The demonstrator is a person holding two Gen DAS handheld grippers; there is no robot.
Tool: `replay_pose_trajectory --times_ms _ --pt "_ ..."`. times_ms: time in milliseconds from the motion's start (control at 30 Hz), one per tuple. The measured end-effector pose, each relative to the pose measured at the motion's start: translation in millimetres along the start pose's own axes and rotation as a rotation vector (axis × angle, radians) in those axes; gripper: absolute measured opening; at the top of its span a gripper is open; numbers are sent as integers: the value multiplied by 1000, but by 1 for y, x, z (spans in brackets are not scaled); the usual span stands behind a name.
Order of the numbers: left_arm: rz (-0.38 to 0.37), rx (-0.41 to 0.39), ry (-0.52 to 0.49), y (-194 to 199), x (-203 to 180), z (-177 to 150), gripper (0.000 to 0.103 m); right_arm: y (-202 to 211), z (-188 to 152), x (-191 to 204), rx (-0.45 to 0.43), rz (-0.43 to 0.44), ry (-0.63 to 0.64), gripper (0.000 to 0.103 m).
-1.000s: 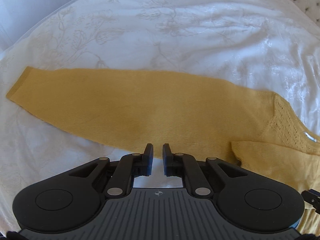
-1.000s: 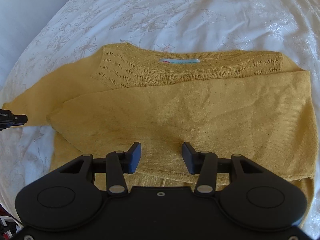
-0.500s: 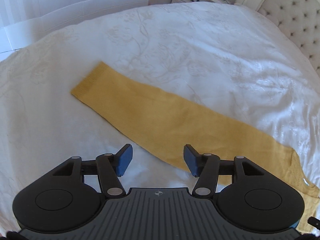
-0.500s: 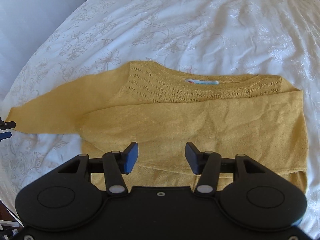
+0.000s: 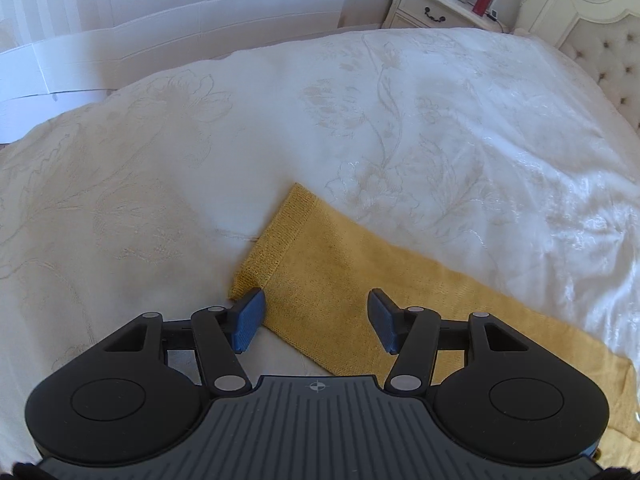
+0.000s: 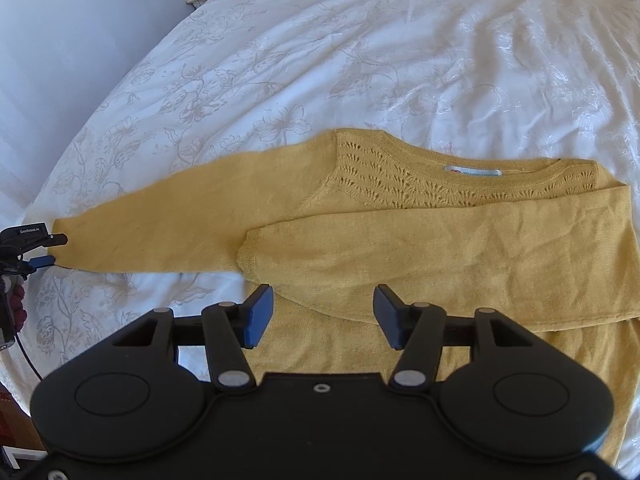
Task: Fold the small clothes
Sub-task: 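Grasp the other sleeve cuff with the left gripper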
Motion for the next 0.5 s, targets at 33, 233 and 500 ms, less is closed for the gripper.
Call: replay_pose_trajectory --times_ms 33,233,500 --pt "-3 -11 11 5 0 -1 55 2 1 2 -2 -2 2 62" --pt "4 -32 0 9 3 -16 58 7 0 1 -6 -13 -18 62" --pt "-42 -10 96 -12 -1 -7 66 8 -1 3 2 -11 -24 62"
Point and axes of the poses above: each gripper's, at about its wrist camera, not at the fingertips, and y roughly against the way its jaws point, x to its left, z to its top, the point moved 10 cm from there along -y, roughly the way its jaws point, and after that the axes turned 11 degrees about y, right-handed, at the moved point
